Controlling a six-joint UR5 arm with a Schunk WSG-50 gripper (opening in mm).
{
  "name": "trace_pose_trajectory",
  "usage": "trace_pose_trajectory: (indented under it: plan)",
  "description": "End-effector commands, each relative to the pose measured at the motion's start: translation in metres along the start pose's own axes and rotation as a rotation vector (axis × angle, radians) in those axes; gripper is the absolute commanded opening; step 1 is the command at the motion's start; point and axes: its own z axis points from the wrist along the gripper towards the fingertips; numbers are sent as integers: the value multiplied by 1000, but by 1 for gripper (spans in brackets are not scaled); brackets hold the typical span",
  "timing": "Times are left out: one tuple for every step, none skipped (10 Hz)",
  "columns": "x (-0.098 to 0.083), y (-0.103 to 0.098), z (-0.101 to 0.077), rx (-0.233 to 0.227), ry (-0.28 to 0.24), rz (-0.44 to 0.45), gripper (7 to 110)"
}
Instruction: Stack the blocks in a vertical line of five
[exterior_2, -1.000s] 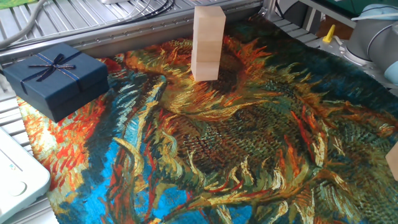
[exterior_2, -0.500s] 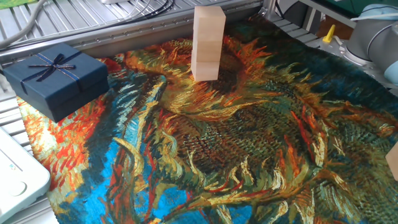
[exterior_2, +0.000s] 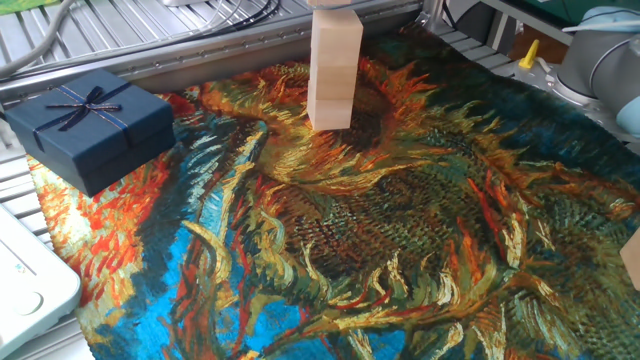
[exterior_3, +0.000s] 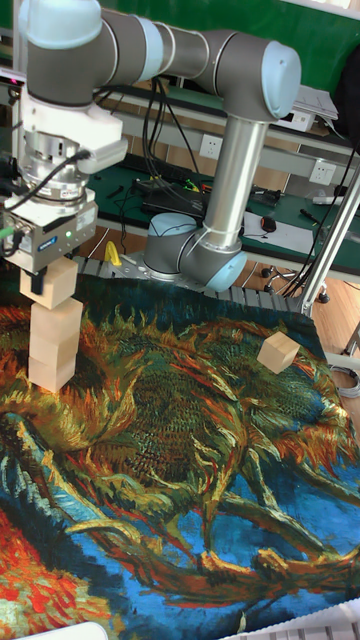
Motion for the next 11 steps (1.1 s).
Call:
trace_pose_trajectory:
  plan:
    - [-14, -1, 5, 28, -50, -25, 7]
    - [-14, -2, 3, 37, -52, -37, 7]
    - [-16, -1, 2, 43, -57, -43, 7]
    - [-22, 2, 3, 46, -87, -24, 7]
    - [-25, 2, 3, 45, -98, -25, 7]
    - [-25, 3, 3, 44, -97, -27, 7]
    - [-21, 0, 5, 53, -86, -23, 7]
    - [-21, 3, 6, 38, -90, -16, 7]
    - [-21, 5, 6, 29, -90, -12, 7]
    - [-21, 8, 6, 18, -88, 8, 7]
    - [-16, 12, 6, -1, -68, 36, 7]
